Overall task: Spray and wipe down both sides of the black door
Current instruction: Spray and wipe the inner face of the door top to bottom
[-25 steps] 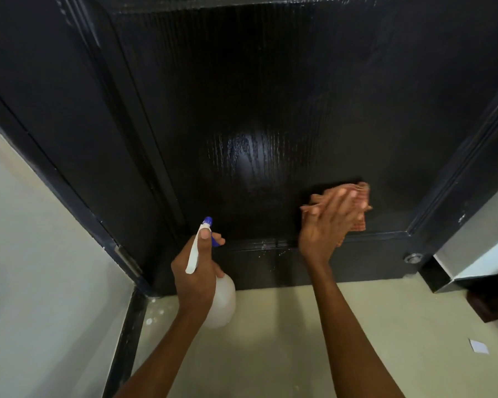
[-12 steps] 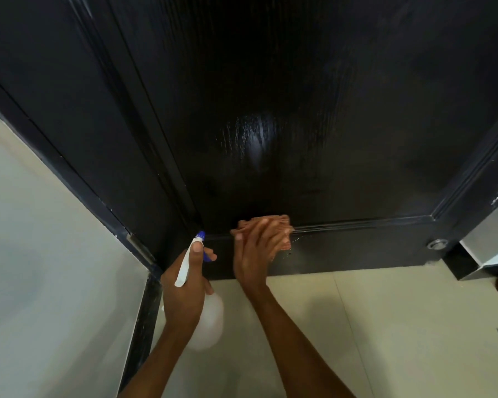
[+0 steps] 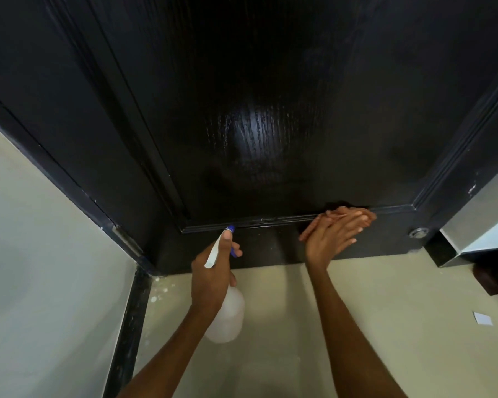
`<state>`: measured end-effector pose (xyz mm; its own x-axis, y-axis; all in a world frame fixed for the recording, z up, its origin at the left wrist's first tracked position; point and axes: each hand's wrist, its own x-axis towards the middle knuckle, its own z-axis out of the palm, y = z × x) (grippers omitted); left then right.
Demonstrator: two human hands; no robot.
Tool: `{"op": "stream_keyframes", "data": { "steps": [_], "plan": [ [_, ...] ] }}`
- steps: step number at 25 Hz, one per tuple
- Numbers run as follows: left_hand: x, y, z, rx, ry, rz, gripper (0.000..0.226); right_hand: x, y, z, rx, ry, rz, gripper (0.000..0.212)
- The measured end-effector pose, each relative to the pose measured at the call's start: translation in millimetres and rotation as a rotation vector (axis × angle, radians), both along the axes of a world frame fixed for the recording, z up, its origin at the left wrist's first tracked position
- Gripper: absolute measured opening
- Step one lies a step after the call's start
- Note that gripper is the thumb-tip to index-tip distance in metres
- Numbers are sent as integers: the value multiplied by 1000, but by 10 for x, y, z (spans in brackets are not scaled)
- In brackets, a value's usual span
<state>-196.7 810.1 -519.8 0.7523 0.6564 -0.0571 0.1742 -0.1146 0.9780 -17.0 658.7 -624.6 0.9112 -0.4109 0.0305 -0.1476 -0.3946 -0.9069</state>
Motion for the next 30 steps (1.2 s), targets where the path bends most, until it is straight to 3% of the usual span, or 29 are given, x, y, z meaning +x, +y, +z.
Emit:
{"op": "stream_keyframes", "data": {
  "steps": [2, 5, 12, 16, 19, 25, 27, 30],
  "plan": [
    [43, -30, -70, -36, 78, -26, 61, 175, -204, 142, 166, 42, -44, 65],
    [132, -50, -114, -27, 155, -53, 67, 77, -303, 88, 228, -86, 67, 68],
    [391, -102, -194, -61, 270, -77, 69, -173, -128, -42, 227, -94, 265, 73],
    [320, -81, -201, -10, 319, -125, 80, -359, 185, -56, 294, -69, 300, 76],
    [192, 39, -157, 1, 298, -75, 77, -553, 560, -119, 286, -85, 334, 76],
    [-172, 437, -95, 74, 99, 79, 58, -941, 1599, -212, -50, -61, 444, 76],
    [-256, 578, -122, 120, 128, 77, 57, -1138, 1793, -458, -265, -195, 575, 70],
    [-284, 656, -151, 115, 210, 107, 67, -1165, 1713, -655, -403, -374, 671, 68]
  ]
}}
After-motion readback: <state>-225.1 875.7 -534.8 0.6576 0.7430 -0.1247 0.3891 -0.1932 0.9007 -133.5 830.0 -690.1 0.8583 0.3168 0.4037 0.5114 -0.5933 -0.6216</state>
